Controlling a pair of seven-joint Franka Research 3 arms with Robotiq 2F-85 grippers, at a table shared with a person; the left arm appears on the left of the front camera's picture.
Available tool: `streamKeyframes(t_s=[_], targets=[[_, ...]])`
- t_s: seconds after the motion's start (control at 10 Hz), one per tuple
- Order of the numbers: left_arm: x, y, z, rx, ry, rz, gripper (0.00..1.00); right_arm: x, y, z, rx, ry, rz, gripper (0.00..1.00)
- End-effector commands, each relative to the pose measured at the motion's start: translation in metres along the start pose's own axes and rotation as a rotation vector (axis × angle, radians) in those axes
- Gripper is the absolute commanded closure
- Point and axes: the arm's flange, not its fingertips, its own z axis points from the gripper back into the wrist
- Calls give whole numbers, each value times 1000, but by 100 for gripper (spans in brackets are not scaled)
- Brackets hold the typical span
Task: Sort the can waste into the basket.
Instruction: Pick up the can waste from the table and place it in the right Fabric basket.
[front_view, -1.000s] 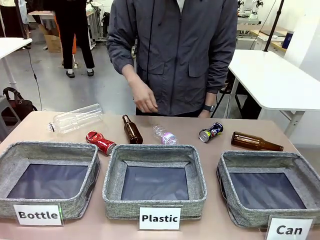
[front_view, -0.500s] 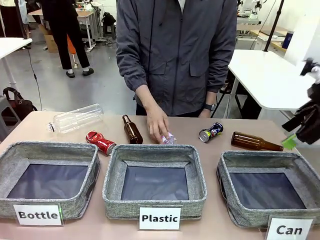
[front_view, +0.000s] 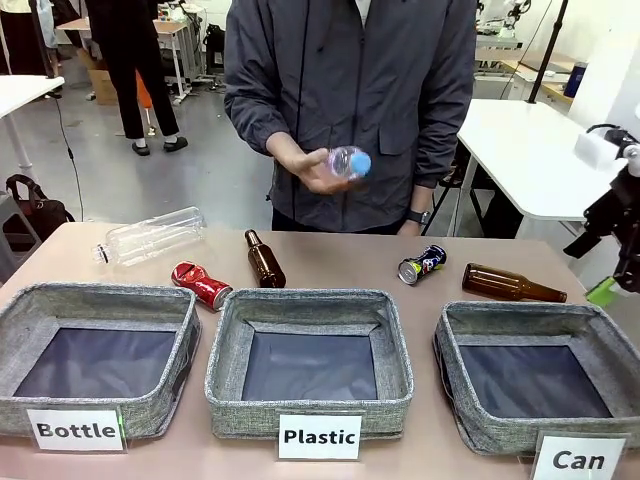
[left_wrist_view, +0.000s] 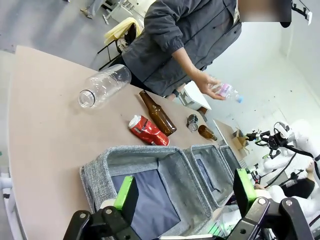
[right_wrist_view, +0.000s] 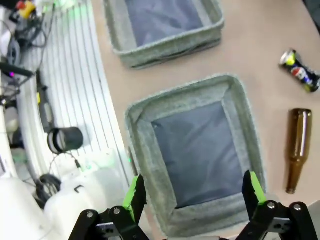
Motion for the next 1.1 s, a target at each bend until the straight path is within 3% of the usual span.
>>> streamKeyframes(t_s=[0.0, 0.1, 0.2, 0.4, 0.5, 0.6, 0.8, 1.0], targets=[[0, -1, -1, -16, -22, -23, 0, 2, 2, -3, 9, -26, -69, 0], [0, -1, -1, -16, -22, -23, 0, 0, 0, 0, 0, 0, 0, 0], [0, -1, -1, -16, -22, -23, 0, 17, -26, -10, 17, -20, 119, 0], [0, -1, -1, -16, -22, -23, 0, 30, -65, -20, 92, -130, 136, 0], [0, -1, -1, -16, -22, -23, 0, 11, -58, -12, 110, -184, 74, 0], [0, -1, -1, -16, -22, -23, 0, -35, -37, 12, 112, -239, 6, 0], [0, -1, -1, -16, -22, -23, 0, -101, 4, 48, 4, -372, -90, 0], [0, -1, -1, -16, -22, -23, 0, -125, 21, 52, -73, -432, -172, 0]])
